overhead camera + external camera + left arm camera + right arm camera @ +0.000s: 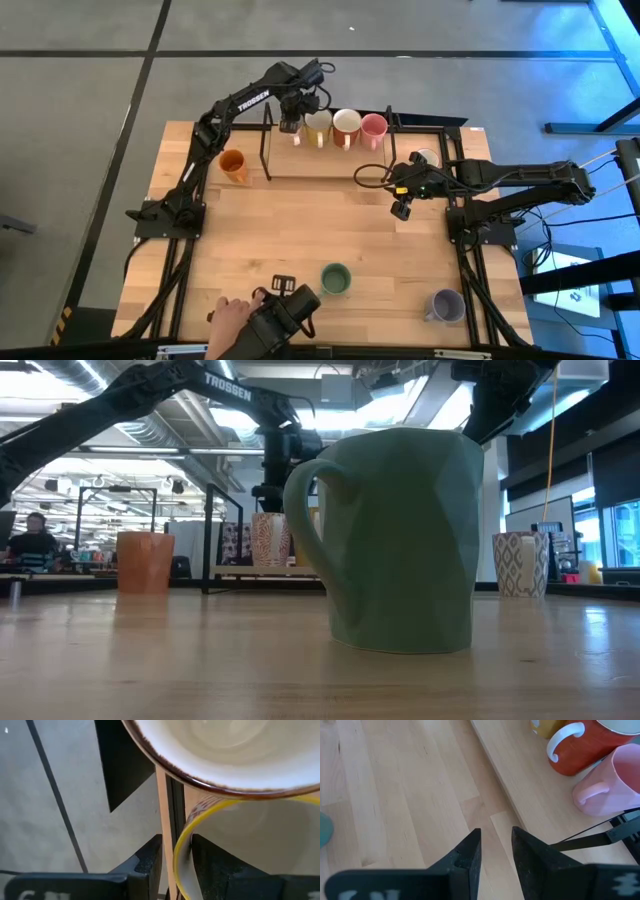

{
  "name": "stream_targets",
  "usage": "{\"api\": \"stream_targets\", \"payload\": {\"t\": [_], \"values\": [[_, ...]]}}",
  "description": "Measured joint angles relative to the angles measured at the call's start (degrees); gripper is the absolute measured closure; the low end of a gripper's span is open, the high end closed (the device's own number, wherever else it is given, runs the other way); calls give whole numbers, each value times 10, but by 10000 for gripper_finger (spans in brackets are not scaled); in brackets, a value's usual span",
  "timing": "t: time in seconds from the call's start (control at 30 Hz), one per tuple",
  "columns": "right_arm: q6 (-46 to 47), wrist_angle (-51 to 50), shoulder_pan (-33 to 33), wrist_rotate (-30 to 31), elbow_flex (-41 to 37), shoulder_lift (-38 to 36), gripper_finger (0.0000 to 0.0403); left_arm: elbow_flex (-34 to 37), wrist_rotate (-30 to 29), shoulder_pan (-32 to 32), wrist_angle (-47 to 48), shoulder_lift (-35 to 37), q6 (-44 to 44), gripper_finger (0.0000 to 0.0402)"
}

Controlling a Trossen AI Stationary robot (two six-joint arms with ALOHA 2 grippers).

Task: Place coffee mugs
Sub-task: Put the orange patterned mug on the shelf, then put the gray patterned mug on the shelf

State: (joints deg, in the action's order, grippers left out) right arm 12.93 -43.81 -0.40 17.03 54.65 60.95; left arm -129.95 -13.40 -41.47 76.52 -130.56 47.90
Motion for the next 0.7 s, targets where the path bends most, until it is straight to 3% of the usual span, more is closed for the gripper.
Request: {"api": "stream_targets", "payload": {"t": [0.4,0.7], "values": [[0,0,0,3,0,0,306,-51,20,7,15,1,-56,301],[1,1,0,3,0,0,306,-49,14,15,38,56,-88,301]]}}
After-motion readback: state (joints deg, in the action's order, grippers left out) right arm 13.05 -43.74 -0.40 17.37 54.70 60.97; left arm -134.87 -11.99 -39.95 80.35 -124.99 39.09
